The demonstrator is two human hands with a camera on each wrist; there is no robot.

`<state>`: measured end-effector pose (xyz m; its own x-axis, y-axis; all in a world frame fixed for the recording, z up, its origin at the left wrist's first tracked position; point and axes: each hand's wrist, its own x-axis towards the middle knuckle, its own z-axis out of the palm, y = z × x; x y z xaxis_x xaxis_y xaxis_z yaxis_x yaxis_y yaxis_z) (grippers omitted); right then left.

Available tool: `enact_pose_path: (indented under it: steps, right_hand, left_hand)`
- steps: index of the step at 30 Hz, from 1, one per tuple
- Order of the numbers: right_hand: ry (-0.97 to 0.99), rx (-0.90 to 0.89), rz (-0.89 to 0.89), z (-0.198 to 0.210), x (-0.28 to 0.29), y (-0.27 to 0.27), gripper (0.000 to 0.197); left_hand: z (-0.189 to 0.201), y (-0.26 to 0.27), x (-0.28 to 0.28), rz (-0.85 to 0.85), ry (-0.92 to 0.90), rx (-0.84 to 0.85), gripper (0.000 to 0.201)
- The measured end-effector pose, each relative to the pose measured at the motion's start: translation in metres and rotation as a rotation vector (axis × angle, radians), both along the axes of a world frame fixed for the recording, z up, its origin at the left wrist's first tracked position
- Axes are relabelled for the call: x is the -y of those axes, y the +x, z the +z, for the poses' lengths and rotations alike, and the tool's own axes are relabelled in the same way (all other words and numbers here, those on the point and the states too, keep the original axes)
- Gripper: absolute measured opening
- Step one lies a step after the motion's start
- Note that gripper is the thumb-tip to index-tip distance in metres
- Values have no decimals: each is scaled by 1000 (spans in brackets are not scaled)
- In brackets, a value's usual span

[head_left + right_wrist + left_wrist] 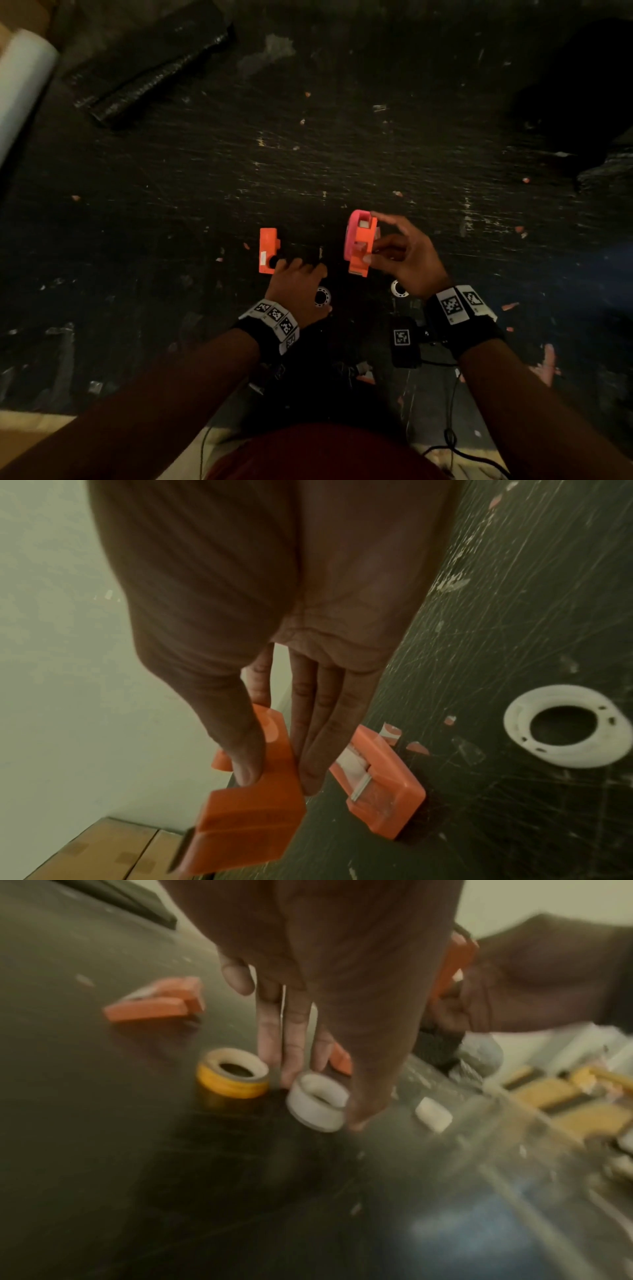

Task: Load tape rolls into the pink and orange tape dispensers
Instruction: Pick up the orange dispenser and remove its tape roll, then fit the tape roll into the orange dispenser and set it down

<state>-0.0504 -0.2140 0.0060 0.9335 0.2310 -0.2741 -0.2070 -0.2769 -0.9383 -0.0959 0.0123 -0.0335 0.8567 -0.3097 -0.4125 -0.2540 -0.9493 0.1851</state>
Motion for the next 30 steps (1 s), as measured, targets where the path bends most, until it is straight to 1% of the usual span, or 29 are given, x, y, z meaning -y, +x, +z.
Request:
enact_pose_path:
  steps: [1,2,5,6,8,10,12,14,16,19,22,28,30]
  right_hand:
    - [-2,-2,-5,-1,1,-2,79]
    - [0,-8,-11,-1,2,-4,79]
    - [7,-29,-14,-4,6,-8,78]
    - [7,-40,-11,-5,7,-10,79]
    - [19,-62,-5,-6,6,-12,79]
    - [43,-80,2,-6,2,-12,78]
    - [74,-91,13,-5,-5,-12,78]
    - [93,-91,21,-3,-12,-10,78]
    - [118,-88,31,-2,-18,-9,78]
    - [138,-90,53,2,-23,-9,78]
    - [142,-95,69,6,-25,-11,76]
    - [161,-115,90,9,-33,-14,76]
    - [178,-126,76,6,-34,-14,77]
  left_hand:
    - [1,1,2,26,-40,-1,67]
    - [4,2,2,65,-123,5,65]
    - [16,8,-5,284,-573,-27,62]
    - [21,10,-9,345,-699,-15,61]
    - [32,16,-14,406,-863,54,55]
    - [47,20,-15,419,-960,65,52]
    - [60,23,-16,409,-1018,37,52]
    - [66,23,-16,376,-1036,29,53]
    - [67,24,-17,348,-1035,37,54]
    - [67,25,-18,362,-1046,72,54]
    - [66,26,-19,337,-1053,104,52]
    - [64,25,-17,297,-1051,72,52]
    - [68,24,-18,286,-1051,40,57]
